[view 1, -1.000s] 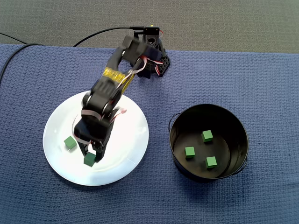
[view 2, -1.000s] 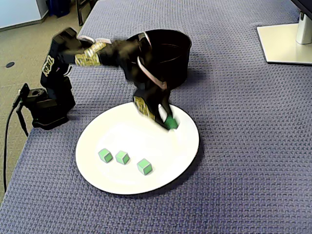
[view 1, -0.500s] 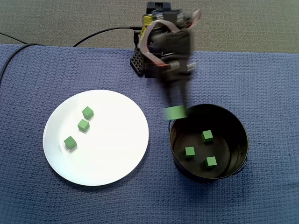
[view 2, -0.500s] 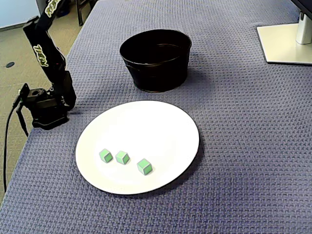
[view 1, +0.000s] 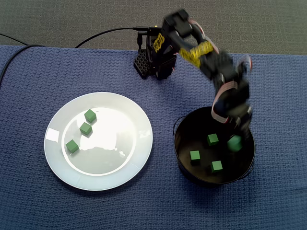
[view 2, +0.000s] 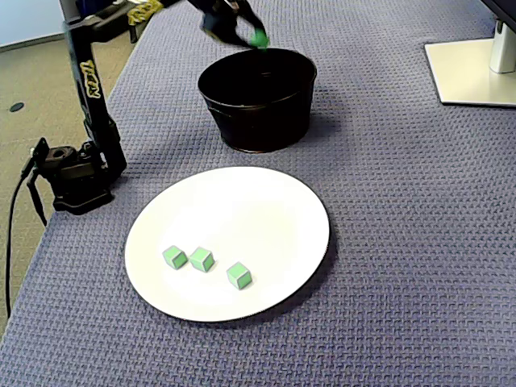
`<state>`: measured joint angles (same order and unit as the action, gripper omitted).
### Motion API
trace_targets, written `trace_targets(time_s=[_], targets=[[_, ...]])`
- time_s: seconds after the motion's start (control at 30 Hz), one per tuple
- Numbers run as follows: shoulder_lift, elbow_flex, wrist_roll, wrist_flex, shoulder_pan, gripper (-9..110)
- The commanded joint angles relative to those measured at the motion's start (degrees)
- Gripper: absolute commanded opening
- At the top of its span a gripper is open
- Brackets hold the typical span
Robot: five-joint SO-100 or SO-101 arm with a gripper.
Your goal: Pick up the items on the white plate and put them in the black container.
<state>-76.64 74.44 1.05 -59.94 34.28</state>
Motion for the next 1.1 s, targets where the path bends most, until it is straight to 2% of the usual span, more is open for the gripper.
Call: trace_targets(time_s=[0.0, 0.1, 0.13, 0.23, 0.27, 0.37, 0.43, 0.57, 0.7, 0.9, 1.07], targets=[[5.8, -4.7, 2.5, -4.5, -2.3, 0], [6.2, -5.0, 3.3, -5.8, -3.7, 0], [6.3, -5.0, 3.5, -5.8, -4.0, 4], [6.2, -4.5, 2.5, -5.3, -4.0, 40], [5.5, -4.6, 2.6, -5.4, -4.0, 46], [0.7, -8.5, 0.8, -11.2, -4.6, 48], [-4.0, -14.8, -1.9, -20.6, -5.8, 49], [-13.4, -28.1, -13.5, -39.7, -13.6, 49], [-21.6, -27.5, -30.4, -50.7, -29.4, 55], [-26.3, -7.5, -59.6, -52.2, -57.7, 60], [-24.9, 6.9, -76.2, -49.6, -73.3, 58]])
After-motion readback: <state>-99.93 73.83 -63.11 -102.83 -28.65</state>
